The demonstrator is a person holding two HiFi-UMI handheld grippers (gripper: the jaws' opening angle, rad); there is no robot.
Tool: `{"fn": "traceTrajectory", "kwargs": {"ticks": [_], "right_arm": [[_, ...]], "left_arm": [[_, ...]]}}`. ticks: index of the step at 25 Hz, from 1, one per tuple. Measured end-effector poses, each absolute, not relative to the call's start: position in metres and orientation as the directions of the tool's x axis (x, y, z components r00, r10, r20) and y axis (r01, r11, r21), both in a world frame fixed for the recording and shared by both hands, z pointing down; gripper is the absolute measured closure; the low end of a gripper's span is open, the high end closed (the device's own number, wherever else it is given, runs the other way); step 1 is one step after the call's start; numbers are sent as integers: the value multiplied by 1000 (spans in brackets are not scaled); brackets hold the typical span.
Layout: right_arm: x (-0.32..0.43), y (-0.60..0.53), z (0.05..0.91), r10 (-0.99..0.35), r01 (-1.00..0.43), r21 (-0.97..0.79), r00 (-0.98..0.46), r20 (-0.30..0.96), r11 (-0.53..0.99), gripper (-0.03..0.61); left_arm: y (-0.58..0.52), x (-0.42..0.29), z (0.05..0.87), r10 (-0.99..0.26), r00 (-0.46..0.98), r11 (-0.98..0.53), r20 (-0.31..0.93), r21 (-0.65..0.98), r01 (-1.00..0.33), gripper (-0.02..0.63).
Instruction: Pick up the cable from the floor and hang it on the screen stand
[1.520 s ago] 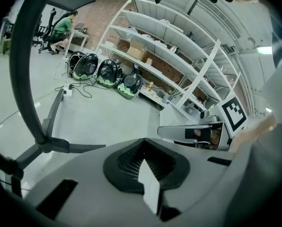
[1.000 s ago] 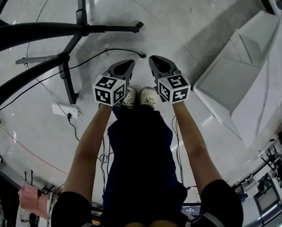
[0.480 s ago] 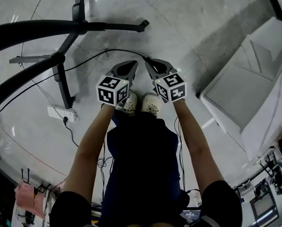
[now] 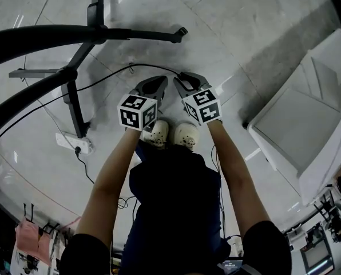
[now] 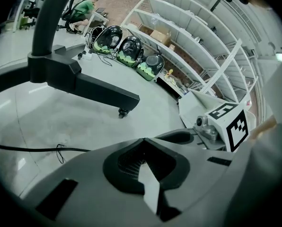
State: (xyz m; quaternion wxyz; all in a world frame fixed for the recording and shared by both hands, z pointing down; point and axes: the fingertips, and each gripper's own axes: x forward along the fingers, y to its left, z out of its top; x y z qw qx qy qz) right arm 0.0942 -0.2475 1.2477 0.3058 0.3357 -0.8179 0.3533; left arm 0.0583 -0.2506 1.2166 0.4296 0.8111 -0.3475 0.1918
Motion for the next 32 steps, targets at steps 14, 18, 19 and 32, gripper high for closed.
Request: {"fn": "traceTrajectory", "kwargs": {"ticks": [14,18,19,32], "right_arm": [[82,-241,1309,-175,-660,-213,-470,865,720,399],[86,-235,1324,-124,-619,-178,-412,903,765,400],[88,-233,1327,-116,-607,-160,-389,914,778,400],[99,-239,1330,-106,-668,-134,-307,946,732,489]], "left_arm": [[-257,50,1246,-384,690,-381,613,576,-723,607],[-259,54,1244,-386,708,-351,591,616,-705,607],[-259,55,1244,-386,711,-347,587,622,-702,607],[-253,55,1242,-371,713,-356,595,618,-701,607]]}}
